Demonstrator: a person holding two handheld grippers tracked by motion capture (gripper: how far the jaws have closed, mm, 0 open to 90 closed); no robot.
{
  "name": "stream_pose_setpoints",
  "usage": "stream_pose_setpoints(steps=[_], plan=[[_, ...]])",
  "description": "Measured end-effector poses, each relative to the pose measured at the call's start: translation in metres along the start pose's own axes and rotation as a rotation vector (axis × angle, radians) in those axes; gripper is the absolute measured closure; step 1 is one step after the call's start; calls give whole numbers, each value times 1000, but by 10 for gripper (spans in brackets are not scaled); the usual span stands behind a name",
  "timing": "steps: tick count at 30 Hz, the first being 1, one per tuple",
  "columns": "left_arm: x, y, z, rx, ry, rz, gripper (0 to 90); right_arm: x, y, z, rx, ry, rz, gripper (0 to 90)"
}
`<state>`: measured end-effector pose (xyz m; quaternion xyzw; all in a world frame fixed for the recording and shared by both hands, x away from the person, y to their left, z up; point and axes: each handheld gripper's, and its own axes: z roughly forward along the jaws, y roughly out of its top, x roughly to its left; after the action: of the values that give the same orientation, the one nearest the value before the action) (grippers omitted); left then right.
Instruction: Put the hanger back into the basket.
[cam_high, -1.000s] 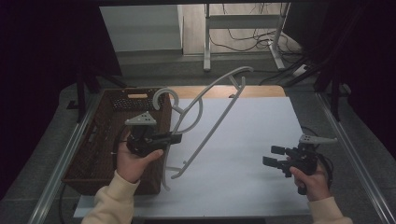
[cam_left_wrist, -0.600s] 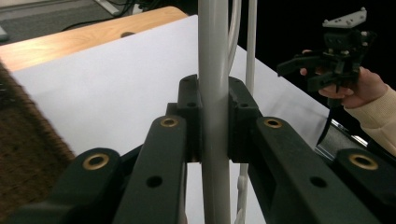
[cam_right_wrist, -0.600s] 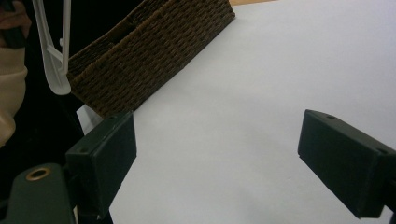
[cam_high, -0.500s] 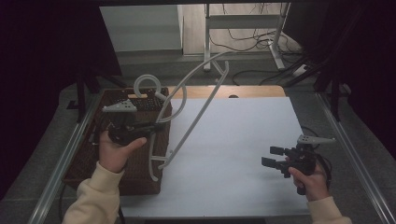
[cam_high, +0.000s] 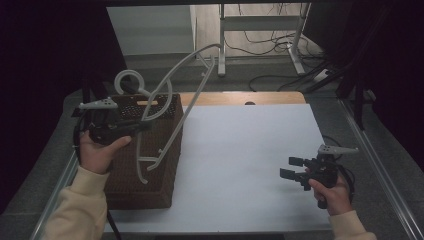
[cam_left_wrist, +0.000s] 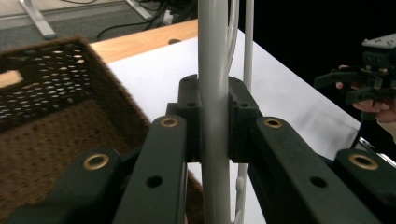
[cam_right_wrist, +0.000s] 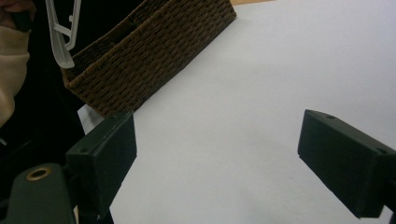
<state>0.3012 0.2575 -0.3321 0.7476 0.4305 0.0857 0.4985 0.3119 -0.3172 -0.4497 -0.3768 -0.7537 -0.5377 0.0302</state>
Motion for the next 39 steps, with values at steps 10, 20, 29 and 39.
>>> stream_pose_setpoints(steps=[10, 20, 29, 39], plan=[[33, -5, -17, 25, 100, 19, 790, -1, -1, 1, 5, -6, 0, 119], [59, -30, -17, 66, 169, 3, 790, -2, -1, 2, 8, -14, 3, 118], [65, -39, -17, 90, 177, 17, 790, -3, -2, 2, 12, -19, 7, 117], [79, -48, -23, 134, 231, 53, 790, -4, -2, 2, 19, -25, 6, 116]])
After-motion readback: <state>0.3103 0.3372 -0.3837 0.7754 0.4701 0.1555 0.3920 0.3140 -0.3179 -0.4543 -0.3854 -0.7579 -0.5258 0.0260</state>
